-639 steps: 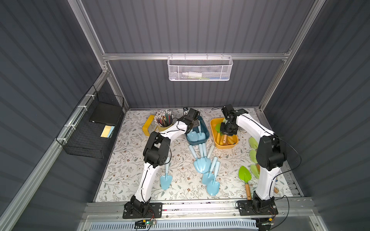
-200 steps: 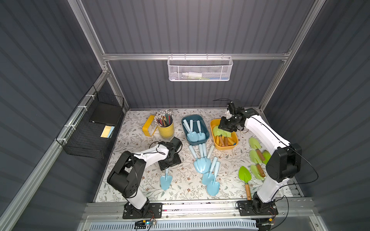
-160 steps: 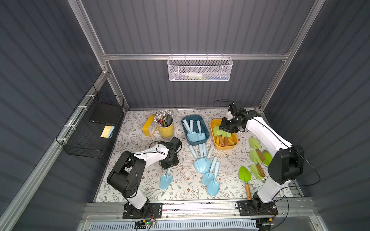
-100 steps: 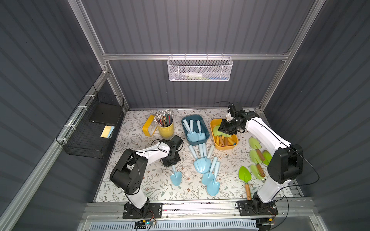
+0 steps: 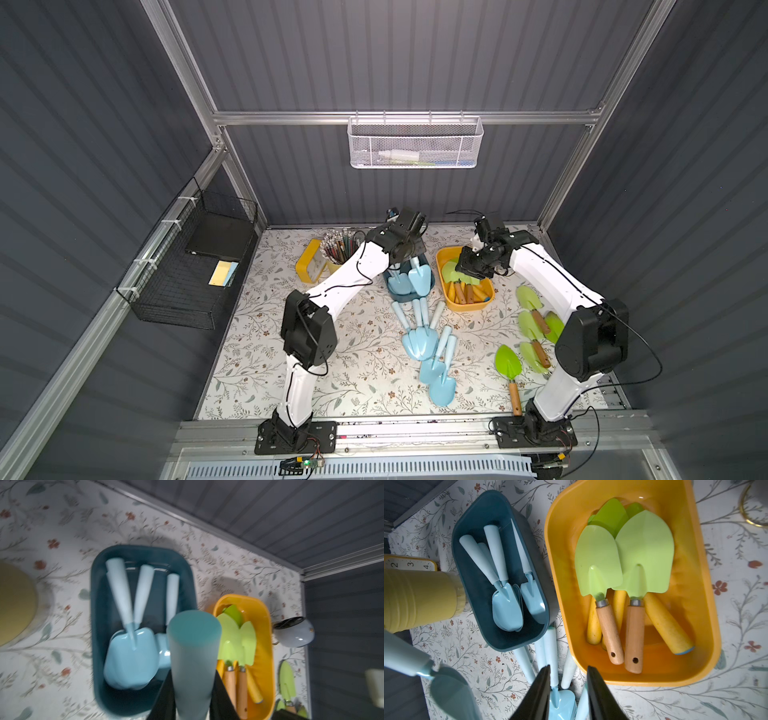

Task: Sort the small shovels by color and place them into the storage box
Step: Place the shovel in the storage box.

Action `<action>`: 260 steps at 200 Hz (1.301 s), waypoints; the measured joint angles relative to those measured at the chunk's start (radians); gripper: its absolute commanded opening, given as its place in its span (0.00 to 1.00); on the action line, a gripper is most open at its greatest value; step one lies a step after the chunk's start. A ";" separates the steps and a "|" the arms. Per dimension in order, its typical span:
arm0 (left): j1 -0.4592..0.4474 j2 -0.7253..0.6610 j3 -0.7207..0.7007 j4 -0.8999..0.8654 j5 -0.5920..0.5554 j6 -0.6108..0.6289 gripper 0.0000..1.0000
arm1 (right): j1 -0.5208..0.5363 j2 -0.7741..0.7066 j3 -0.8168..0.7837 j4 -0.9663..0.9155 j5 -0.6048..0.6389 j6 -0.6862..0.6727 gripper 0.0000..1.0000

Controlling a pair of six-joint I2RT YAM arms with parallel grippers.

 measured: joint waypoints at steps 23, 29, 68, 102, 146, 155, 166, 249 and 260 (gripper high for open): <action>0.010 0.085 0.083 0.018 -0.013 0.015 0.00 | 0.000 0.000 0.000 0.000 0.012 0.000 0.34; 0.016 0.099 0.082 0.018 -0.016 0.020 0.00 | 0.000 0.000 0.000 0.000 0.014 0.000 0.34; 0.070 0.124 -0.069 0.061 -0.082 0.033 0.00 | -0.001 -0.003 -0.013 0.009 0.019 0.000 0.34; 0.100 0.129 -0.122 0.093 -0.130 0.038 0.00 | -0.001 -0.004 -0.033 0.012 0.018 0.000 0.34; 0.093 0.153 -0.128 0.143 -0.172 0.060 0.00 | -0.001 -0.004 -0.046 0.022 0.015 0.000 0.34; 0.093 0.163 -0.129 0.151 -0.172 0.065 0.00 | -0.001 -0.004 -0.050 0.022 0.015 0.000 0.34; 0.093 0.175 -0.129 0.157 -0.171 0.068 0.00 | -0.001 -0.004 -0.054 0.022 0.015 0.002 0.34; 0.093 0.189 -0.148 0.231 -0.121 0.075 0.68 | -0.045 -0.108 -0.209 -0.049 0.142 0.023 0.39; 0.093 0.179 -0.153 0.272 -0.112 0.074 0.68 | -0.061 -0.140 -0.253 -0.085 0.159 0.030 0.40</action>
